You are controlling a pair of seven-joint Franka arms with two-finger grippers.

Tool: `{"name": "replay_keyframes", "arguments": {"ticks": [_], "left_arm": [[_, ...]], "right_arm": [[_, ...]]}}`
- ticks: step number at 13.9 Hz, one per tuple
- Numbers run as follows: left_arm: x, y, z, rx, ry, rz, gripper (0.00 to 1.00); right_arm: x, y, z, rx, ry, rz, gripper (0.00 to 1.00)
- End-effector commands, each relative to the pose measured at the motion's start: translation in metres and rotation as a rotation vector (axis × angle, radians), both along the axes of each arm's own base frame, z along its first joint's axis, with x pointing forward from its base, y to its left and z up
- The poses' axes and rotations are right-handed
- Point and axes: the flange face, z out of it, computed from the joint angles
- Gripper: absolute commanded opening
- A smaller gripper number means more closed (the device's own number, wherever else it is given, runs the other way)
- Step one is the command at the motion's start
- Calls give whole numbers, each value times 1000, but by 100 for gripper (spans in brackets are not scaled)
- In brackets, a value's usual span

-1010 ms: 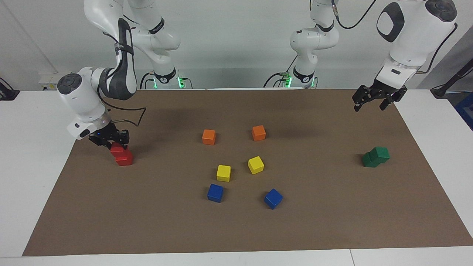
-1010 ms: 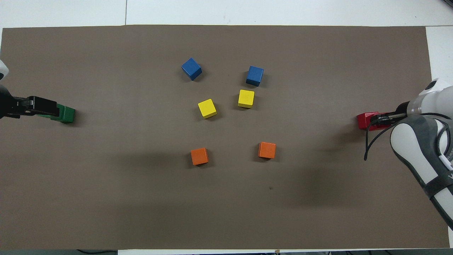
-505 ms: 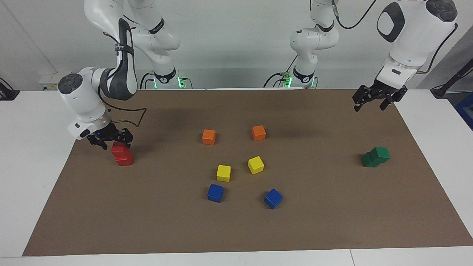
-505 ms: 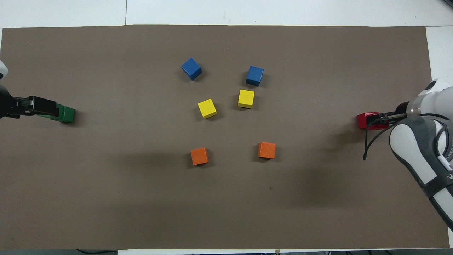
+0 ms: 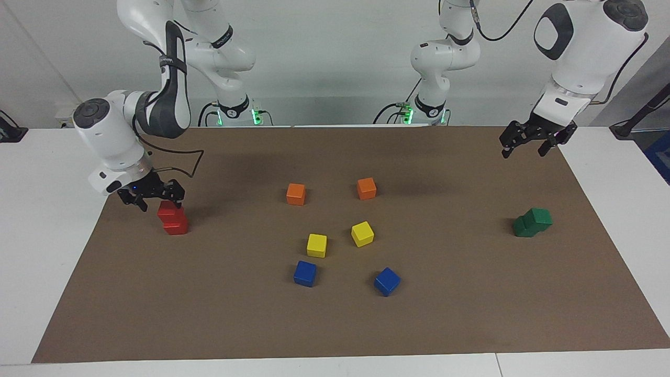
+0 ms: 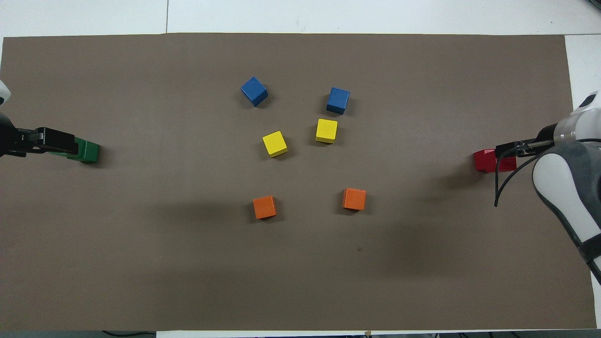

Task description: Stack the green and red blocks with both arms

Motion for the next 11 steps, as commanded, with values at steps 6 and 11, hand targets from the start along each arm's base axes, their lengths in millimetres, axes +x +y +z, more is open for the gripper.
{"name": "replay_keyframes", "arguments": {"ticks": [6,11], "left_arm": [[-7,2,2,-18,-16,0,100],[-7,2,4,-17,-19,0,100]], "right_arm": [[-42,39,164,27,67,-121,100],[-29,48,171,21,58,-122,100]]}}
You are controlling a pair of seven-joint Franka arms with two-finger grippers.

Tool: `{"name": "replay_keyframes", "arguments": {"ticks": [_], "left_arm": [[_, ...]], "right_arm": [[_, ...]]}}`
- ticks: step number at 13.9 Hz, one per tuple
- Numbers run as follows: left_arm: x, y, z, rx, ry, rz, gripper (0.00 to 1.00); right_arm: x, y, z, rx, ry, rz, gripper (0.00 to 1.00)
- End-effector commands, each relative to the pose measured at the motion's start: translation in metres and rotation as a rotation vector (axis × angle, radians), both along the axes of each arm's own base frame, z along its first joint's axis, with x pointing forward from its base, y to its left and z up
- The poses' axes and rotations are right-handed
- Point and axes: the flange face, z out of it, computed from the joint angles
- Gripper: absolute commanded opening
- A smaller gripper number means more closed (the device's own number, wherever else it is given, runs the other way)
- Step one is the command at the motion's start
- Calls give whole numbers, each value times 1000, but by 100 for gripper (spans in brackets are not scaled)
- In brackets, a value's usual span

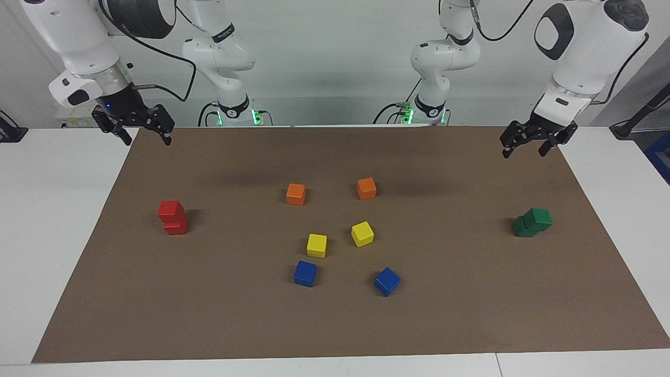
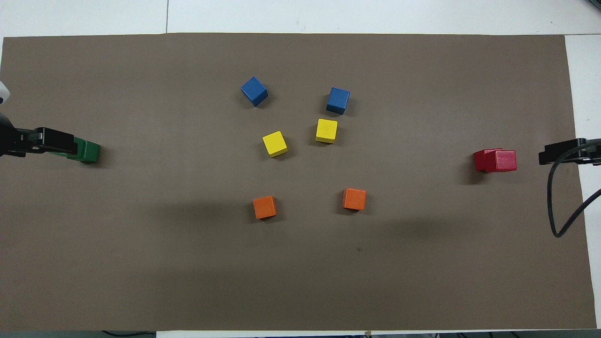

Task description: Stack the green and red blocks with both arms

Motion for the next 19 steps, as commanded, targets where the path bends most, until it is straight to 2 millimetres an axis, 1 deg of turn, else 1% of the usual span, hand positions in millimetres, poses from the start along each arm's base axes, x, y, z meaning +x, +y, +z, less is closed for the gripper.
{"name": "replay_keyframes", "arguments": {"ticks": [1,3,6,7,11,16,19], "left_arm": [[-7,1,3,-17,-17,-4,100],[-7,1,3,-17,-19,-2,100],[-7,1,3,-17,-19,-4,100],[-7,0,4,-17,-20,-4,100],[-7,0,4,-17,-20,-4,100],[-7,0,4,-17,-22,-4,100],[-7,0,4,-17,-22,-4,100]], "right_arm": [[18,9,-8,1,16,-12,100],[24,11,-7,-1,18,-7,100],[24,16,-9,-1,27,4,100],[24,25,-11,-1,32,20,100],[23,14,-14,-3,35,1,100],[22,13,-13,-3,38,-2,100],[22,9,-14,-21,41,-5,100]]}}
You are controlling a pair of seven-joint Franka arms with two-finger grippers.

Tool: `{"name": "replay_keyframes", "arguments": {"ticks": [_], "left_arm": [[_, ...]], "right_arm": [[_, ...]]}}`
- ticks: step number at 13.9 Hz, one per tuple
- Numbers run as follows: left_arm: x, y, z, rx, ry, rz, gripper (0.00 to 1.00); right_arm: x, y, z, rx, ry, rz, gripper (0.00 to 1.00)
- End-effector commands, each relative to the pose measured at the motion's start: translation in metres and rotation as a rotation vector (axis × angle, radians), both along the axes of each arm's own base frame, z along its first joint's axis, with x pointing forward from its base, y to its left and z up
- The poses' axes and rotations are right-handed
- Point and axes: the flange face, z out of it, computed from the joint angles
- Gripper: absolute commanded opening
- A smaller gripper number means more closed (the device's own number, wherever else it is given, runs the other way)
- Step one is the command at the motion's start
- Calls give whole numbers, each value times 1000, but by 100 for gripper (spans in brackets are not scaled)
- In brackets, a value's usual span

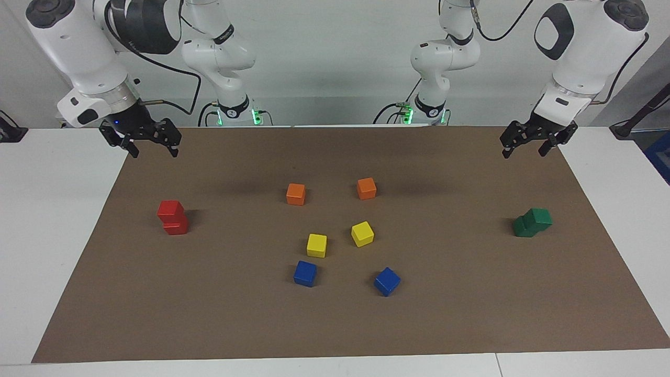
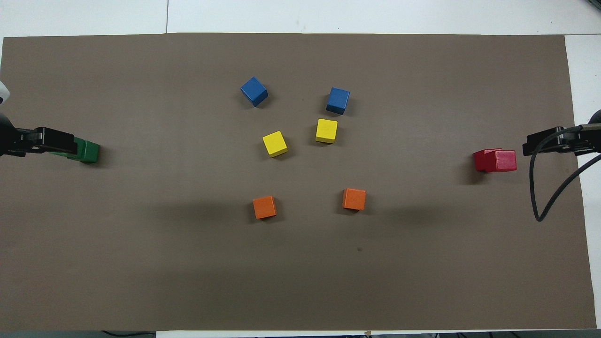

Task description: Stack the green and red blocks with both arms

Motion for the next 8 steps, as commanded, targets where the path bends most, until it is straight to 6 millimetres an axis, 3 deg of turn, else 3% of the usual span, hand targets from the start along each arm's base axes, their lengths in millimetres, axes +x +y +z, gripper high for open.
{"name": "replay_keyframes", "arguments": {"ticks": [1,8], "left_arm": [[-7,0,4,-17,-20,-4,100],[-7,1,3,-17,-17,-4,100]], "right_arm": [[-1,-5,1,-43,18,-17,100],[-3,-19,-2,-52,18,-39,100]]}}
